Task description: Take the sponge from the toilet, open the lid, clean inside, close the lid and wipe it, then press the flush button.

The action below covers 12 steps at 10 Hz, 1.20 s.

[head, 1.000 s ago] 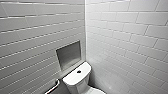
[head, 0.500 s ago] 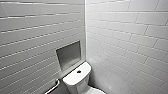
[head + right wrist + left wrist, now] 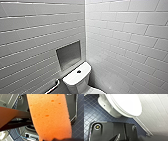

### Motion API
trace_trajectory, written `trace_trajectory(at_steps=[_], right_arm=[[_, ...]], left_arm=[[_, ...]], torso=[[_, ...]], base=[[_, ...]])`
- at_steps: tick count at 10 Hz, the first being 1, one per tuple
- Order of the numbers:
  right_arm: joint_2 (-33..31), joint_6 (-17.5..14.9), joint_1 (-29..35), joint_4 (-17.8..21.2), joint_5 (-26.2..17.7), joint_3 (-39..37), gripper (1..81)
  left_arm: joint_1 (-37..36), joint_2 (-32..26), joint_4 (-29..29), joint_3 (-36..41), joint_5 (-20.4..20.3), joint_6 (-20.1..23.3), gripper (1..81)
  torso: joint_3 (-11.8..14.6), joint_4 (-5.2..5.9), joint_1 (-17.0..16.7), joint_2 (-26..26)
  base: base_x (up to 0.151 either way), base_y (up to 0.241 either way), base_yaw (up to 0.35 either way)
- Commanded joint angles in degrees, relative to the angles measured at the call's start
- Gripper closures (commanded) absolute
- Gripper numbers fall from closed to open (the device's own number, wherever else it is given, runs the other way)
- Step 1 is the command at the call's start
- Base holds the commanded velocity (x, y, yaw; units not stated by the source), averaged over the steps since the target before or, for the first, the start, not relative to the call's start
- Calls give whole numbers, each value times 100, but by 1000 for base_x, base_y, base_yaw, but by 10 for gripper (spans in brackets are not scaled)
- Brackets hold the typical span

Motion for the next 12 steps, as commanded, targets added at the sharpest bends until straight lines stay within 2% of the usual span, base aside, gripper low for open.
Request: trace_trajectory(at_steps=[1, 4, 6, 12], right_arm=[[12, -37, 76, -97, -302, 82, 811], [12, -37, 84, -97, -302, 117, 811], [3, -37, 85, -97, -302, 117, 811], [12, -37, 93, -79, -294, 117, 811]], left_arm=[[-1594, -673, -152, 1213, 245, -11, 10], [-2877, -655, -801, 1476, 640, -11, 10], [-3554, -576, -1137, 1467, 684, -11, 10], [-4812, -331, -1769, 1266, 843, -20, 10]], torso=[[-223, 0, 0, 0], [-585, 0, 2, 2], [-848, 0, 2, 5], [-1452, -2, 13, 15]], base=[[0, 0, 0], [0, 0, 0], [0, 0, 0], [0, 0, 0]])
